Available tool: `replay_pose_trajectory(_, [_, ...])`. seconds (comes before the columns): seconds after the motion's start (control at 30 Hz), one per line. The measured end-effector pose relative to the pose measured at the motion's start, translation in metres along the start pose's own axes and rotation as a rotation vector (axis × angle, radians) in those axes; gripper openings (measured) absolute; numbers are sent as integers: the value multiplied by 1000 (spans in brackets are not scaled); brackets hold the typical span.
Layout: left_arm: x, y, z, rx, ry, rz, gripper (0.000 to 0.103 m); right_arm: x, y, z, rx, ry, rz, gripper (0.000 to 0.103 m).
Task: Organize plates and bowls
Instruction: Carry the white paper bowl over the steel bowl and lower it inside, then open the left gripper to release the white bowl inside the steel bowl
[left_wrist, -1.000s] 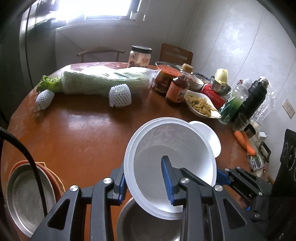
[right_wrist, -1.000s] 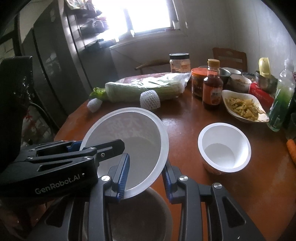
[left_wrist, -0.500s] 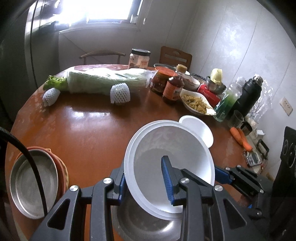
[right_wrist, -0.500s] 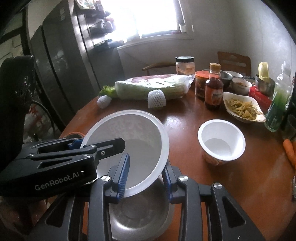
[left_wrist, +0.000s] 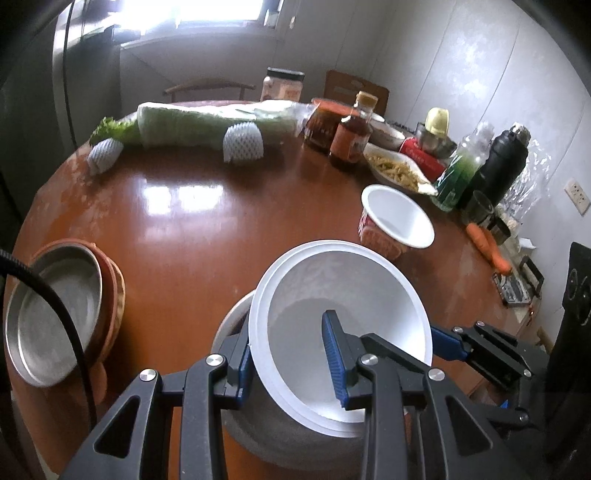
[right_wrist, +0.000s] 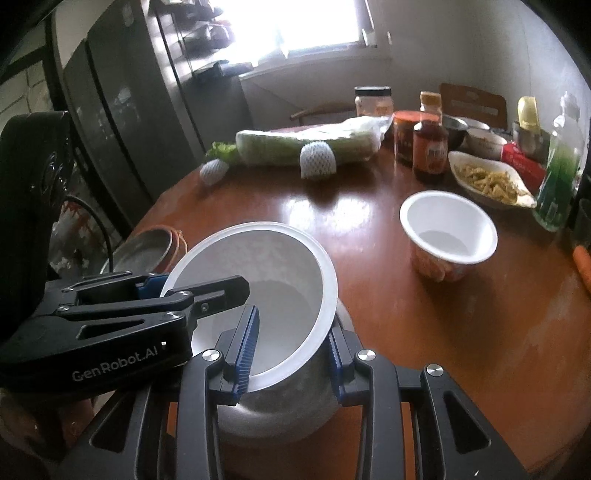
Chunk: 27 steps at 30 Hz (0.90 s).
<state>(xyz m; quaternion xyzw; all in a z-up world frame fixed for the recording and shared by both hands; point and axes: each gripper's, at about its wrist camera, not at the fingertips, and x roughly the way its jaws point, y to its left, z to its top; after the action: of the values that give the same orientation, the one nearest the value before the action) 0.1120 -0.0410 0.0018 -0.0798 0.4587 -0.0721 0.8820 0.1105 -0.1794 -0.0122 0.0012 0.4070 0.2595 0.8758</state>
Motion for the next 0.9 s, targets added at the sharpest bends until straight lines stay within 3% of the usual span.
replay_pose_trajectory(0.57, [13, 4, -16, 27, 35, 55, 34, 11, 4, -21, -23, 44, -36, 35])
replay_pose_trajectory(0.9, [15, 9, -17, 20, 41, 46, 34, 16, 7, -19, -40, 50, -65, 35])
